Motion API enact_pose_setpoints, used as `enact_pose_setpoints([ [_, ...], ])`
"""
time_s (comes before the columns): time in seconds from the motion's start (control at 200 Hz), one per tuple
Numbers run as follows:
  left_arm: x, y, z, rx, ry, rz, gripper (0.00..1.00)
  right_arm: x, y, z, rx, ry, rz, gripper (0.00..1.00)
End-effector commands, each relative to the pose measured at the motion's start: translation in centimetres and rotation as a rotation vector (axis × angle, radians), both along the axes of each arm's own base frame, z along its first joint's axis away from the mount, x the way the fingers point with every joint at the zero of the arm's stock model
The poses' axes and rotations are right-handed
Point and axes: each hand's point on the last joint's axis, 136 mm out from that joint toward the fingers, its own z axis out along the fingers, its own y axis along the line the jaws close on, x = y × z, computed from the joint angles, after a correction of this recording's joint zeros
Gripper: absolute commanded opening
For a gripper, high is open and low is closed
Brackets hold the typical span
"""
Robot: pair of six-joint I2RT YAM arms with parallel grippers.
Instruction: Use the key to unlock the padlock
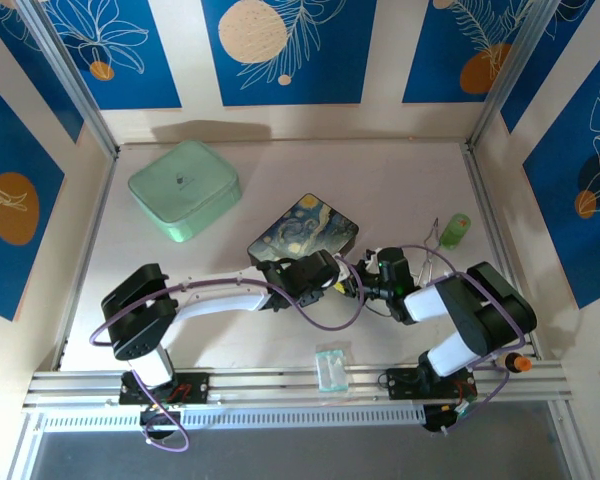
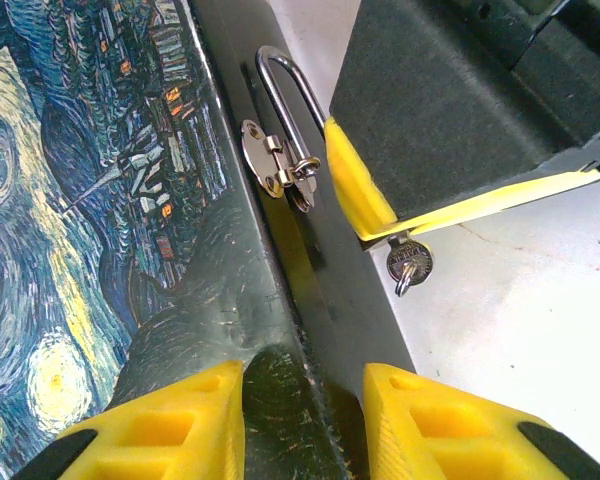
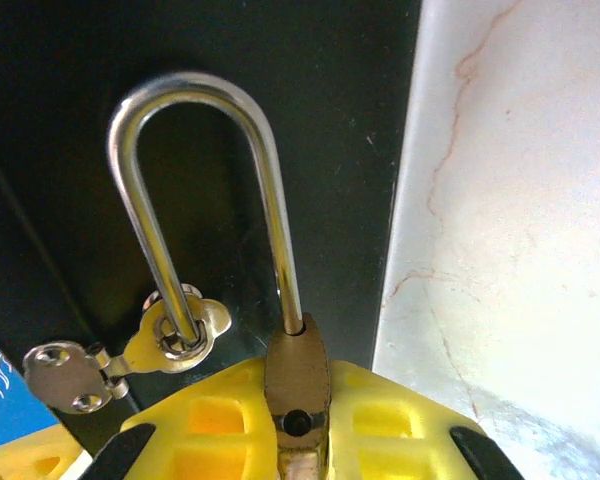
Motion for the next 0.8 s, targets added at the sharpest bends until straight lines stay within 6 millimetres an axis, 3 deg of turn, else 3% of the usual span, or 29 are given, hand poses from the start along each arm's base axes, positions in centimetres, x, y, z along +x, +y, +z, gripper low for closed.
enact_pose_setpoints([
  [0.0,-4.8,5.3,-6.8,0.27,0.212,-0.059,0.32,1.7,-3.4,-2.5,-0.063,0.075,-0.193,0.04],
  [0.32,-4.9,5.9,-7.5,0.298,0.208,-0.046,0.31,2.7,-3.7,-1.4,-0.06,0.024,-0.174,0.03],
  [0.57,-4.6,5.8,-7.4,0.273,0.22,-0.012,0.28,1.6,-5.4,-3.0,-0.271,0.042,-0.176,0.03],
  [0.795,-4.4,5.5,-7.0,0.258,0.218,-0.011,0.28,1.3,-6.2,-3.9,-0.23,0.062,-0.239,0.02],
])
